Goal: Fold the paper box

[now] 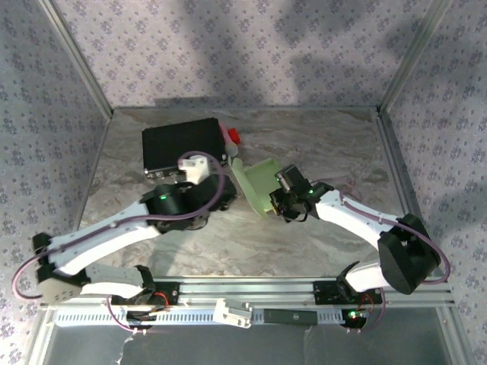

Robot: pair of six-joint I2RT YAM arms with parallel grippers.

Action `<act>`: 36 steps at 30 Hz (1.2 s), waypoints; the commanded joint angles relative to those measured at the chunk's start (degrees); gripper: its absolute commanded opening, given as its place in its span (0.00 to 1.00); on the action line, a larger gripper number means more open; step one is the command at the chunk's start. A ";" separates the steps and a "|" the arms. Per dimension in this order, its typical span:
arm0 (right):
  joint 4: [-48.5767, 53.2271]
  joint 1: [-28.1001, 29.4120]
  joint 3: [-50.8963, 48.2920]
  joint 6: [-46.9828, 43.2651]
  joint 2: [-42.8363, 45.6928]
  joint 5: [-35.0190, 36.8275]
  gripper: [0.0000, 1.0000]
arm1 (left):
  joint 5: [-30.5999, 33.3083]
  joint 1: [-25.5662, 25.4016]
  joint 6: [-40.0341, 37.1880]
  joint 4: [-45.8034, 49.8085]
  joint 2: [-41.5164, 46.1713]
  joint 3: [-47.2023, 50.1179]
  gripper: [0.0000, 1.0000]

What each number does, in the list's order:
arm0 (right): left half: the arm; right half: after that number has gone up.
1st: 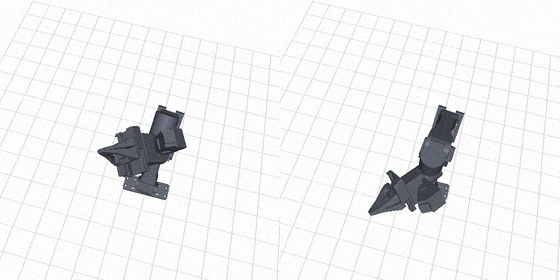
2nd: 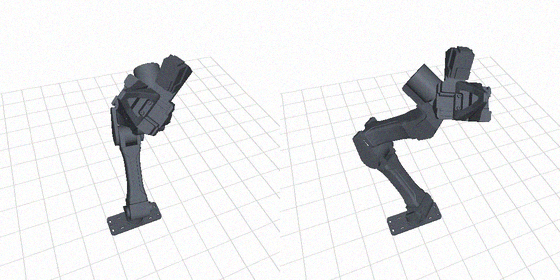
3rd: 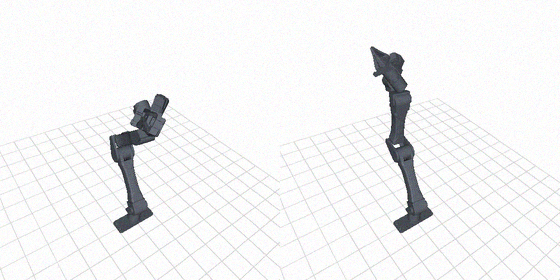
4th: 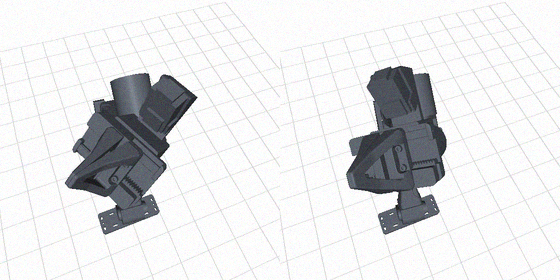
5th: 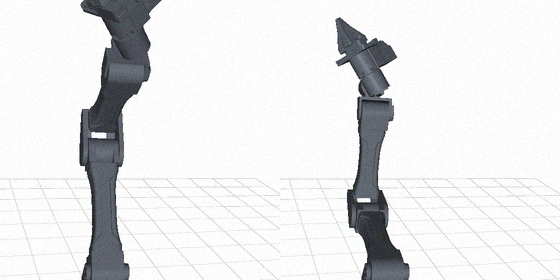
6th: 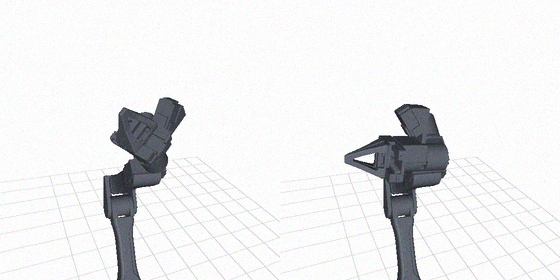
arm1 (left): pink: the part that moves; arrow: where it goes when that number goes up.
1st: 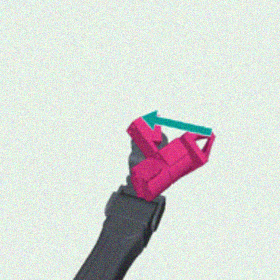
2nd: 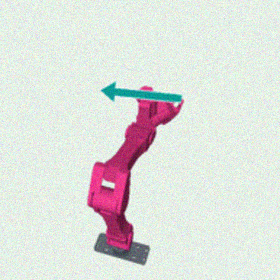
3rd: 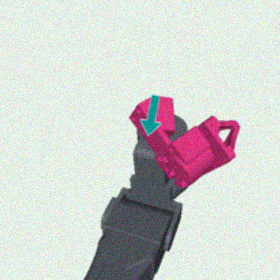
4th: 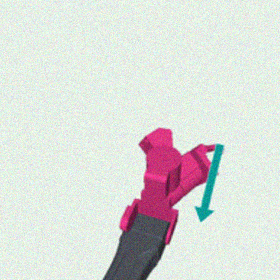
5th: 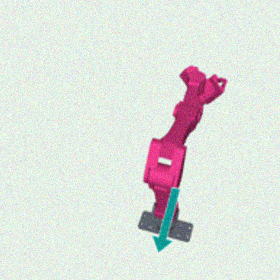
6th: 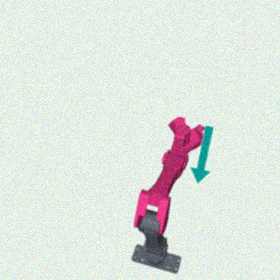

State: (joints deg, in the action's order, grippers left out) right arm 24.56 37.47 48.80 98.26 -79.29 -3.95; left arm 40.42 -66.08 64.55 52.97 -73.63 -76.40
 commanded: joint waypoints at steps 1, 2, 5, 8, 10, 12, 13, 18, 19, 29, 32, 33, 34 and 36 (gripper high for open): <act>3.86 0.14 0.70 8.91 0.36 -0.93 0.00 | 1.67 -0.54 3.20 1.15 -4.56 -4.91 0.71; 3.60 0.21 0.56 9.35 0.21 -1.18 0.00 | 1.55 -0.44 3.08 1.03 -6.25 -5.72 0.72; 3.69 0.58 0.74 10.02 -0.55 -1.42 0.00 | 1.35 -0.45 2.24 0.00 -9.84 -8.15 0.72; 2.68 1.03 -0.05 10.87 -0.74 -1.50 0.00 | 0.54 -0.29 0.61 -1.93 -12.02 -9.31 0.72; 2.55 1.11 -0.35 11.08 -0.70 -1.50 0.00 | -0.83 0.23 0.20 -2.33 -13.59 -9.81 0.71; 2.71 1.15 -0.28 11.16 -0.63 -1.44 0.00 | -1.46 0.50 -0.20 -3.14 -14.50 -9.44 0.66; 2.69 1.16 -0.37 11.32 -0.52 -1.34 0.00 | -1.47 0.52 -0.73 -3.90 -14.92 -9.19 0.62; 2.52 1.38 -0.88 12.00 -0.49 -1.15 0.00 | -1.29 0.91 -3.96 -6.58 -16.99 -8.86 0.50; 2.42 1.45 -1.04 12.21 -0.56 -1.24 0.00 | -1.53 1.17 -4.21 -6.61 -17.50 -8.92 0.47; 1.75 2.42 -1.55 13.35 -1.26 -1.04 0.00 | -1.87 2.10 -4.32 -5.70 -20.05 -9.35 0.00; 1.90 2.68 -1.53 13.63 -1.04 -0.77 0.00 | -1.55 2.10 -4.39 -3.79 -20.77 -10.29 0.00; 2.06 2.68 -1.58 13.80 -1.04 -0.79 0.00 | -1.58 2.10 -4.65 -3.43 -20.86 -10.35 0.00; 2.07 2.63 -1.49 13.89 -1.04 -0.80 0.00 | -1.37 2.10 -4.91 -3.06 -20.86 -10.61 0.00; 1.55 2.73 -1.53 13.90 -1.01 -1.14 0.15 | -0.59 2.08 -6.22 -2.06 -20.94 -11.27 0.00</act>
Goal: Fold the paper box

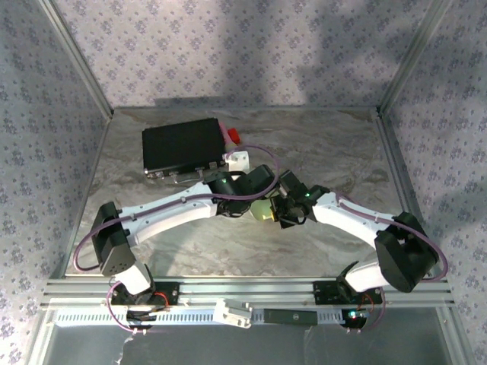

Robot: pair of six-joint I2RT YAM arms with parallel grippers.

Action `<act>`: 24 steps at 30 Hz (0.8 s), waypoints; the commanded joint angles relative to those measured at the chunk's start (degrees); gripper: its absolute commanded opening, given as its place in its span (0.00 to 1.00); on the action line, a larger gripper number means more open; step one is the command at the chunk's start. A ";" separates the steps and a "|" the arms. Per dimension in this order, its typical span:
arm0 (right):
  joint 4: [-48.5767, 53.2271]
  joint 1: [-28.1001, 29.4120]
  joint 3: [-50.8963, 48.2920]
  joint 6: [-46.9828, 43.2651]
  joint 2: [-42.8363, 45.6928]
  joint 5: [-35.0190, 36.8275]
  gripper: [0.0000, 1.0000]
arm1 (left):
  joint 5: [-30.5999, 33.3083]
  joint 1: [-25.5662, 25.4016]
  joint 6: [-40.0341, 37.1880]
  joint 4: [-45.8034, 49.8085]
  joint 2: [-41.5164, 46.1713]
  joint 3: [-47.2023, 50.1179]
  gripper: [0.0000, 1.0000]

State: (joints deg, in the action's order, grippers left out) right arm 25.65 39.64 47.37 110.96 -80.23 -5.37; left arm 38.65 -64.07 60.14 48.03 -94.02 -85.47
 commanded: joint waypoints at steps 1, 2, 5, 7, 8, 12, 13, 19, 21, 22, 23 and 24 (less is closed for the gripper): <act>-0.15 0.55 -0.33 1.13 0.17 0.04 0.30 | 1.81 0.09 -2.60 3.99 -0.72 -2.84 0.00; -0.31 0.67 -0.35 0.93 0.57 0.15 0.43 | 2.30 0.09 -3.37 5.01 -0.96 -3.59 0.00; 1.15 1.30 0.11 0.36 4.00 2.57 0.66 | 3.44 0.20 -6.98 8.41 -1.68 -6.10 0.00; 3.22 1.49 0.90 -0.03 7.28 4.36 0.74 | 3.10 0.26 -12.36 8.69 -1.92 -7.26 0.00; 4.55 1.63 1.36 -0.23 8.79 5.11 0.76 | 2.42 0.47 -14.84 8.59 -1.98 -7.70 0.00; 8.22 1.45 3.96 -6.95 16.41 10.20 0.78 | -1.62 1.61 -30.97 7.93 -0.83 -9.29 0.00; 8.54 0.96 4.57 -10.47 18.11 11.76 0.77 | -4.33 2.11 -36.17 6.79 0.23 -8.83 0.00; -2.87 -7.82 0.21 -48.19 22.73 6.88 0.73 | -28.09 10.37 -58.85 4.55 7.25 -4.47 0.00; -8.66 -10.81 -1.28 -64.73 21.58 -2.50 0.69 | -32.17 12.60 -66.33 4.80 8.37 -2.94 0.00; -8.65 -11.35 -1.11 -70.99 20.61 -5.56 0.64 | -33.18 13.45 -70.37 4.27 8.90 -1.47 0.00; -7.96 -11.34 -0.81 -76.22 19.90 -7.30 0.61 | -34.77 14.22 -73.94 3.84 9.32 -0.30 0.00; -6.82 -11.06 -0.50 -80.60 19.39 -8.06 0.59 | -37.59 15.14 -76.80 3.30 9.68 0.67 0.00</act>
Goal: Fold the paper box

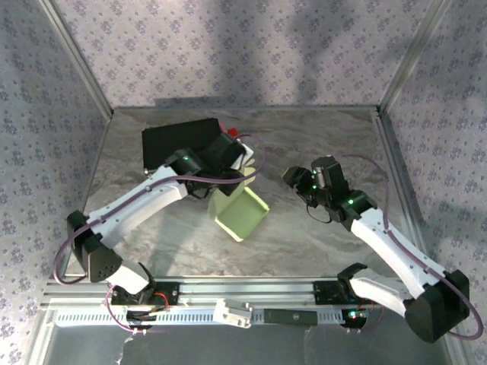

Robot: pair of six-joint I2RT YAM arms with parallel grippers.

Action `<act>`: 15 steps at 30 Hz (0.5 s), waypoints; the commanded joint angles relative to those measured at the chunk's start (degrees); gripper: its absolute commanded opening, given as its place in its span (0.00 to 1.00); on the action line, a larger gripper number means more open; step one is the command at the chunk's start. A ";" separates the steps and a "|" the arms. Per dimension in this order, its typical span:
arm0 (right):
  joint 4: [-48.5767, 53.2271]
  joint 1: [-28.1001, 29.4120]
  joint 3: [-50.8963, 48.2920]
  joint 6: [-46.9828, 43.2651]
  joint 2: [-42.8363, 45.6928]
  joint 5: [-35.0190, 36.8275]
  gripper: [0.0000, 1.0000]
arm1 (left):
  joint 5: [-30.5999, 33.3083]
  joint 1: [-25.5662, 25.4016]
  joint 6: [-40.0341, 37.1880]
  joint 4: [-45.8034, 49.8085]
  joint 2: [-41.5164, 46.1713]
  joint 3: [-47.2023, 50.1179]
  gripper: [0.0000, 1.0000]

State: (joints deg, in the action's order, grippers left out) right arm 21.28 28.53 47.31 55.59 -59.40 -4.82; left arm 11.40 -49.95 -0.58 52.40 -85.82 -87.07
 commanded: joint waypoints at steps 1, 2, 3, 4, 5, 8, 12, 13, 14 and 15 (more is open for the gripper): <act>-0.99 0.28 -0.30 -28.87 -1.68 -8.09 0.57 | -13.38 2.23 -18.63 -2.13 1.88 3.65 0.00; -0.53 0.63 -0.59 -31.82 -1.44 -7.48 0.56 | -16.39 3.30 -20.77 -2.64 1.81 4.67 0.00; -0.81 0.94 -1.24 -33.95 -0.98 -7.47 0.56 | -19.15 3.96 -22.70 -2.98 1.64 5.23 0.00; -1.20 1.24 -1.74 -36.02 -0.51 -7.74 0.56 | -21.71 4.63 -25.56 -3.57 1.60 6.18 0.00; -1.53 1.66 -2.20 -37.23 -0.32 -7.50 0.57 | -22.59 4.86 -28.05 -4.85 1.76 7.74 0.00; -1.68 2.96 -2.42 -38.54 -1.47 -6.47 0.58 | -23.78 6.62 -30.67 -7.59 1.73 10.22 0.00; -3.50 5.82 -3.14 -38.81 -3.15 -3.04 0.59 | -27.54 9.74 -31.88 -8.22 1.16 9.94 0.00; -4.50 6.36 -3.51 -38.65 -3.58 -3.09 0.59 | -28.33 9.84 -32.91 -8.83 1.38 10.17 0.00; -4.99 6.53 -3.62 -38.10 -4.32 -2.91 0.59 | -28.98 9.87 -33.52 -9.42 1.42 10.42 0.00; -4.71 6.75 -3.37 -37.58 -5.06 -2.27 0.59 | -29.12 9.79 -33.56 -9.91 1.46 10.35 0.00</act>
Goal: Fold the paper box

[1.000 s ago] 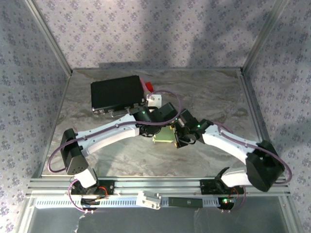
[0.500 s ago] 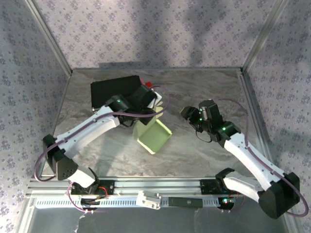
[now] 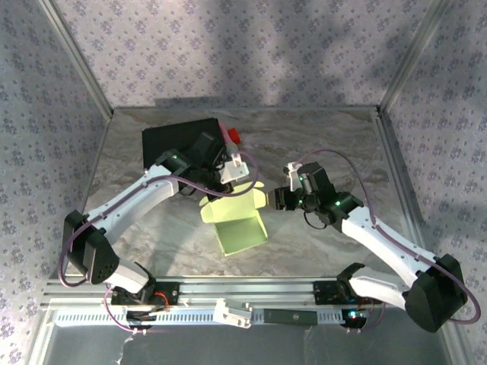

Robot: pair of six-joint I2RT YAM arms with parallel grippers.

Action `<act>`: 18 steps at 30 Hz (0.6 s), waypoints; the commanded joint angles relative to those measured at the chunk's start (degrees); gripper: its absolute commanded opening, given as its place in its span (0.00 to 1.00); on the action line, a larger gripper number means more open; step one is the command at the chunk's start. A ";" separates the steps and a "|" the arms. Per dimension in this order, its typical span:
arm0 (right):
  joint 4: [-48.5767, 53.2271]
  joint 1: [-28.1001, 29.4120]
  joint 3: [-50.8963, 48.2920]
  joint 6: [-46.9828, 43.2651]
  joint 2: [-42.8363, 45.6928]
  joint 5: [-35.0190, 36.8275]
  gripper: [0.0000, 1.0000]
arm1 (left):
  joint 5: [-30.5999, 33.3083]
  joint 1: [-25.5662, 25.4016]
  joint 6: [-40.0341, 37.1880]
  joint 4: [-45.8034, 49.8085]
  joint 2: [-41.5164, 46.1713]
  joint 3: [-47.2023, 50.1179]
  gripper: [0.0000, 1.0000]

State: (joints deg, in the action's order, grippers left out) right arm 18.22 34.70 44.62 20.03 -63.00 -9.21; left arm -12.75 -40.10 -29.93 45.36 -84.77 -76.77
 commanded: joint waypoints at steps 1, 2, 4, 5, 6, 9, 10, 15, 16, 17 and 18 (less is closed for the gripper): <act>-1.49 0.85 -0.47 -1.51 -2.00 3.08 0.59 | -4.87 -0.07 -4.32 -3.00 0.21 -0.19 0.00; -1.85 1.32 -0.72 -0.92 -2.06 3.97 0.59 | -4.81 -0.07 -4.42 -3.00 0.07 -0.46 0.00; -3.89 2.22 -1.90 0.98 -1.05 4.95 0.59 | -4.33 -0.29 -4.41 -3.26 -0.41 -0.80 0.00; -4.96 2.83 -2.61 1.93 -0.28 5.89 0.59 | -4.34 -0.49 -4.83 -3.14 -0.75 -1.15 0.00; -5.64 3.30 -2.99 2.41 0.10 6.80 0.59 | -4.21 -0.73 -5.18 -2.86 -1.16 -1.54 0.00; -6.82 3.98 -3.25 0.95 -0.22 7.28 0.59 | -3.90 -1.25 -6.08 -1.60 -2.62 -3.07 0.00; -6.93 3.91 -3.04 -0.18 -0.64 6.97 0.57 | -3.78 -1.30 -6.23 -1.15 -3.21 -3.67 0.00; -6.49 1.00 -2.10 -5.41 -2.04 3.66 0.55 | -3.03 -1.98 -7.28 0.69 -4.97 -5.58 0.00; -5.73 0.36 -1.27 -6.59 -2.79 2.54 0.55 | -2.90 -2.10 -7.42 0.46 -5.07 -5.55 0.00; -4.60 0.12 -0.27 -7.69 -3.66 2.41 0.55 | -2.64 -2.21 -7.49 0.27 -5.13 -5.58 0.00; -3.42 0.10 0.67 -8.74 -4.29 3.25 0.55 | -2.54 -2.30 -7.58 0.19 -5.26 -5.62 0.00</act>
State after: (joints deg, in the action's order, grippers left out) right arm 12.84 35.40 42.37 16.01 -65.63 -5.19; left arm -14.76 -41.82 -35.64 43.90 -89.58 -80.58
